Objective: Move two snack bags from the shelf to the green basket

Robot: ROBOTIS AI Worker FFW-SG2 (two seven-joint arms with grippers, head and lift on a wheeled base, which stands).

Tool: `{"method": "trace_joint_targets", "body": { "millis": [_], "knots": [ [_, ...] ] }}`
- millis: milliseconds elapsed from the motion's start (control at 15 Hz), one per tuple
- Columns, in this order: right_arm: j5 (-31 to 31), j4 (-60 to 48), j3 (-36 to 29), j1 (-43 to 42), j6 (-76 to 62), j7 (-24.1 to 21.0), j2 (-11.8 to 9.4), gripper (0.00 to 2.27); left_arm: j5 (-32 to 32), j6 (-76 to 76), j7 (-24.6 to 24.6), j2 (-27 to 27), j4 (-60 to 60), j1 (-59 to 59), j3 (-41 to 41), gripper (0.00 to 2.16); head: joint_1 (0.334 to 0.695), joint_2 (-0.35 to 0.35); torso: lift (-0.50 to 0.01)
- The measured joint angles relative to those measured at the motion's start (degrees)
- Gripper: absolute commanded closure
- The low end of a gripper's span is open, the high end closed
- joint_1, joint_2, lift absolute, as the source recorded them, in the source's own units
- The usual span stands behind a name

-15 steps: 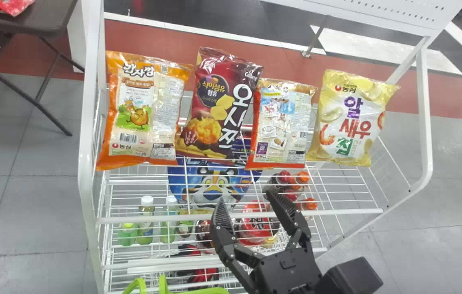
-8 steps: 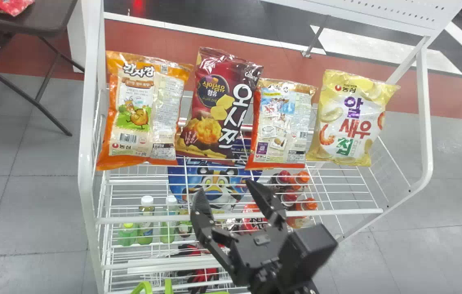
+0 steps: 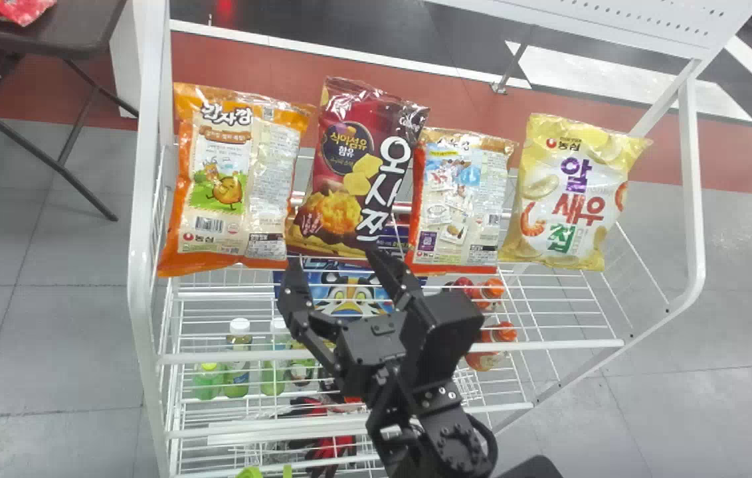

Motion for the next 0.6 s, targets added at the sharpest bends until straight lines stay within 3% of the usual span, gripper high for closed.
{"method": "trace_joint_targets", "body": {
  "millis": [200,600],
  "knots": [
    [0.24,4.05,1.89,-6.23,2.50,-0.04,0.61,0.17,-0.01,0.49,-0.04,0.19,0.88,-0.50,-0.22,2.05,0.695,-0.340,-0.016],
    [-1.68,14.76,5.89,-20.60,8.95,0.02,2.38,0.17,0.37,0.54,0.06,0.20,1.36,-0.61,1.24,2.05,0.695,-0.204,-0.016]
  ]
}}
